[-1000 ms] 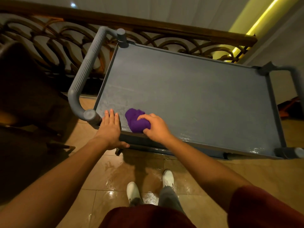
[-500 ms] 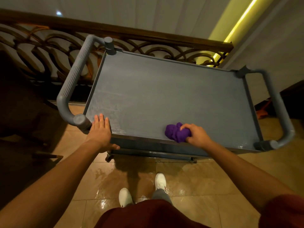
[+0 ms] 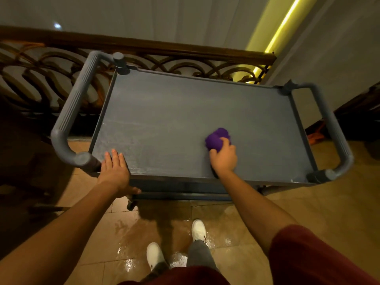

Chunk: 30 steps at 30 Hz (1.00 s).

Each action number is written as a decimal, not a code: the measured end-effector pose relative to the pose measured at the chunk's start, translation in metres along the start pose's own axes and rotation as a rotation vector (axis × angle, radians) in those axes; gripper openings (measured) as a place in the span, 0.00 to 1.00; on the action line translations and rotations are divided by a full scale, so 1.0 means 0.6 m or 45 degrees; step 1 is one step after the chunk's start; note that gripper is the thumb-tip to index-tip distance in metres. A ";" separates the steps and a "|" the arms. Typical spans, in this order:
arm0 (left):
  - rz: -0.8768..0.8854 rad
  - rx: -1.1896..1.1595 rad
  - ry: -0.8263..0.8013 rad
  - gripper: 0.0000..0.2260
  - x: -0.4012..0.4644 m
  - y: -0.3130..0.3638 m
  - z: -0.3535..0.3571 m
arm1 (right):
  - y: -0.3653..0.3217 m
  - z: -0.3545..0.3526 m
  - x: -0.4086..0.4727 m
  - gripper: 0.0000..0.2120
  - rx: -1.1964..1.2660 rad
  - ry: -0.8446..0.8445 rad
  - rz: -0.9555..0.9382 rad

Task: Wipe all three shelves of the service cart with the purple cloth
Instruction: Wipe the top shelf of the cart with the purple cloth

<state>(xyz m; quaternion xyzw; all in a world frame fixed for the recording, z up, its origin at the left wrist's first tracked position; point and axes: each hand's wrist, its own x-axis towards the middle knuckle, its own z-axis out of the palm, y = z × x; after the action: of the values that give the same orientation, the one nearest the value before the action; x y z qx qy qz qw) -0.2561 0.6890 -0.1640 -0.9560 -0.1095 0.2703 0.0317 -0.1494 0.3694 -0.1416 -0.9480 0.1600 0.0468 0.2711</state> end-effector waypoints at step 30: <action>0.162 -2.465 -0.099 0.27 -0.249 0.224 -0.064 | 0.076 -0.094 -0.318 0.27 1.204 -0.440 -0.404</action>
<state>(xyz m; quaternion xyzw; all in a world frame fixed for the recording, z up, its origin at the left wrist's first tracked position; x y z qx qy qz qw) -0.3342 0.5242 -0.0712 -0.5627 -0.2336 0.0958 -0.7871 -0.3446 0.3561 -0.0829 -0.7131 -0.0288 0.0836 0.6955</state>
